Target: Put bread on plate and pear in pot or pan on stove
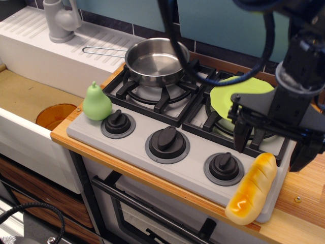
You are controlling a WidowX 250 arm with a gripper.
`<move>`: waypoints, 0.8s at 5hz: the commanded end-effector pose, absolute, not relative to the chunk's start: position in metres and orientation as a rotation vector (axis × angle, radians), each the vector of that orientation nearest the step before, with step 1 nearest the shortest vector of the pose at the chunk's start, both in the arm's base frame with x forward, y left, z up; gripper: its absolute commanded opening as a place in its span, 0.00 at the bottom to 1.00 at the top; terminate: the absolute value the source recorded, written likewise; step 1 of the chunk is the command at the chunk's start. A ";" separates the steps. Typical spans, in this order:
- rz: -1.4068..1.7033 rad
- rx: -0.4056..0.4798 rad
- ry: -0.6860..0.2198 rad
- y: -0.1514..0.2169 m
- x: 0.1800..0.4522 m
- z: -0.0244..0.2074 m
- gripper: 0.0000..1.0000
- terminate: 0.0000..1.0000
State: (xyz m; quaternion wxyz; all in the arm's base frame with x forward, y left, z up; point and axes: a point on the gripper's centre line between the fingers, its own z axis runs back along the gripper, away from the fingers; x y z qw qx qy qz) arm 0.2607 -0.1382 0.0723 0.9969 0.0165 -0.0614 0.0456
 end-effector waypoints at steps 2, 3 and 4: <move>0.072 0.018 -0.200 -0.131 0.274 0.054 1.00 0.00; 0.072 0.011 -0.218 -0.132 0.270 0.042 1.00 0.00; 0.080 0.013 -0.223 -0.136 0.266 0.036 1.00 0.00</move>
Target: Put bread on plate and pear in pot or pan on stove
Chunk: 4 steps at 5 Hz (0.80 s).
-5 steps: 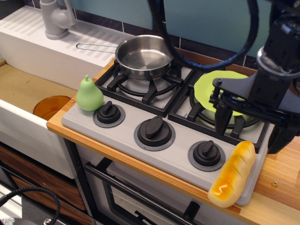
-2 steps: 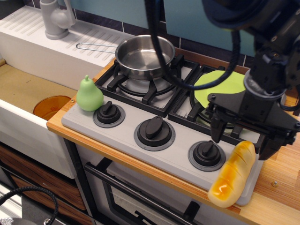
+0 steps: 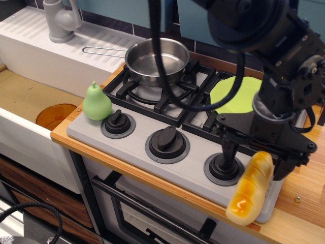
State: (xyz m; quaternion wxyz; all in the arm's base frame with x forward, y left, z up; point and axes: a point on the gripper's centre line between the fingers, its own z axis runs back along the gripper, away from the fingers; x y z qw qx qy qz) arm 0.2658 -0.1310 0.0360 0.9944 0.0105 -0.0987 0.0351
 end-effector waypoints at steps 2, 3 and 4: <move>0.090 0.014 -0.230 -0.144 0.261 0.031 1.00 0.00; 0.094 0.009 -0.237 -0.148 0.264 0.029 1.00 0.00; 0.100 -0.003 -0.236 -0.152 0.266 0.029 1.00 0.00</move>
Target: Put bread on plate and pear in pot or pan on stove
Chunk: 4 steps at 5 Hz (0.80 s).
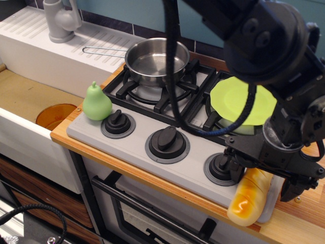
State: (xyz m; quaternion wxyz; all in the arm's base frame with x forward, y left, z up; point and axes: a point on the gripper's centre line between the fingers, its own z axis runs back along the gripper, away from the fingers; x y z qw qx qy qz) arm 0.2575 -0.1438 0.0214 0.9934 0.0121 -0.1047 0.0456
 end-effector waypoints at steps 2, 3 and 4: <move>0.133 -0.013 -0.215 -0.158 0.268 0.030 0.00 0.00; 0.141 -0.012 -0.199 -0.160 0.268 0.037 0.00 0.00; 0.136 -0.001 -0.182 -0.159 0.271 0.047 0.00 0.00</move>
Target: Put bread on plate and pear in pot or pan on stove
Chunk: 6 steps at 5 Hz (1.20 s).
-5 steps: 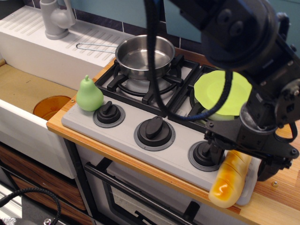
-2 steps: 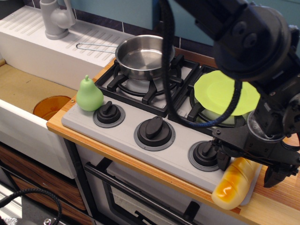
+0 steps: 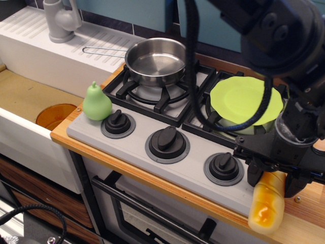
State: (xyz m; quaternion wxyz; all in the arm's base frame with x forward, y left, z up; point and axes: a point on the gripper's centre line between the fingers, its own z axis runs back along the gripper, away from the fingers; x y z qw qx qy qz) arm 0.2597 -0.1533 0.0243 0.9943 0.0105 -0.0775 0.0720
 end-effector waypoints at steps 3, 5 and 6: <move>0.074 0.034 -0.106 -0.127 0.307 0.103 0.00 0.00; 0.019 0.018 -0.125 -0.100 0.368 0.099 0.00 0.00; 0.004 0.000 -0.135 -0.098 0.385 0.091 0.00 0.00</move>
